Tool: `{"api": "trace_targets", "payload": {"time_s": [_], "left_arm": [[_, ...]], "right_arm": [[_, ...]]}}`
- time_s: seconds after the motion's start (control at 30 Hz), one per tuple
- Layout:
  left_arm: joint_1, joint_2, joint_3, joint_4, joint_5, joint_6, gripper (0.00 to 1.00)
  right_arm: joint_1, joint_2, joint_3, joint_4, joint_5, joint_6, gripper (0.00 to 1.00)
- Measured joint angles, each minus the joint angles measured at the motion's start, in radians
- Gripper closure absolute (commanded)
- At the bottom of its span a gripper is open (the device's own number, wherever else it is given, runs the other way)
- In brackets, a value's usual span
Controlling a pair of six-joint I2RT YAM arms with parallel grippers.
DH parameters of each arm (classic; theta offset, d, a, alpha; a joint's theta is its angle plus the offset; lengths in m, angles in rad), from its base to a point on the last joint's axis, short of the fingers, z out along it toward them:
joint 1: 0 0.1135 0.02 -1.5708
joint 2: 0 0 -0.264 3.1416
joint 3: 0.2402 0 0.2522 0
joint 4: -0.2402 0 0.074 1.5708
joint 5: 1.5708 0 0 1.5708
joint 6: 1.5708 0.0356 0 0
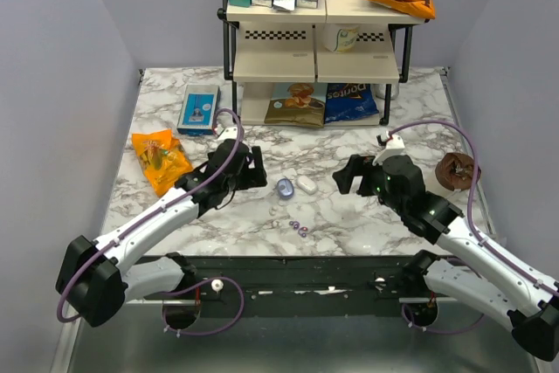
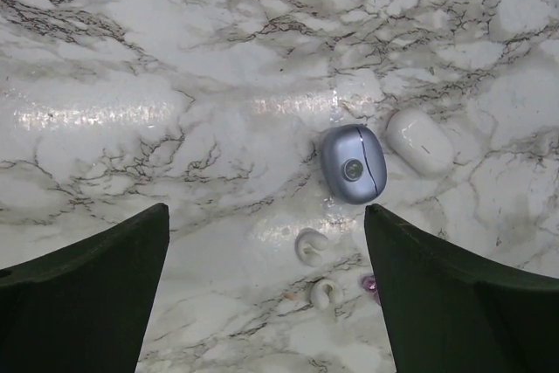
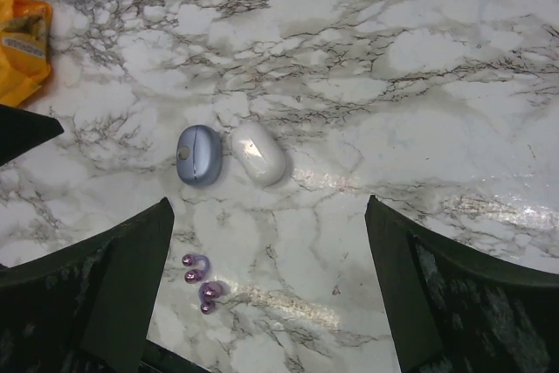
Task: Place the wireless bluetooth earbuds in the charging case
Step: Pick up the charging case at the center of the board.
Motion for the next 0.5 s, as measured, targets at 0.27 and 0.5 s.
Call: {"api": "trace_targets", "payload": {"time_s": [0.27, 0.5], "left_arm": [[-0.003, 0.063, 0.037, -0.021, 0.1, 0.129, 0.01], [-0.021, 0.18, 0.164, -0.069, 0.193, 0.307, 0.01]], "right_arm": [[0.0, -0.009, 0.0, -0.001, 0.0, -0.012, 0.0], [0.0, -0.011, 0.0, -0.008, 0.002, -0.017, 0.0]]}}
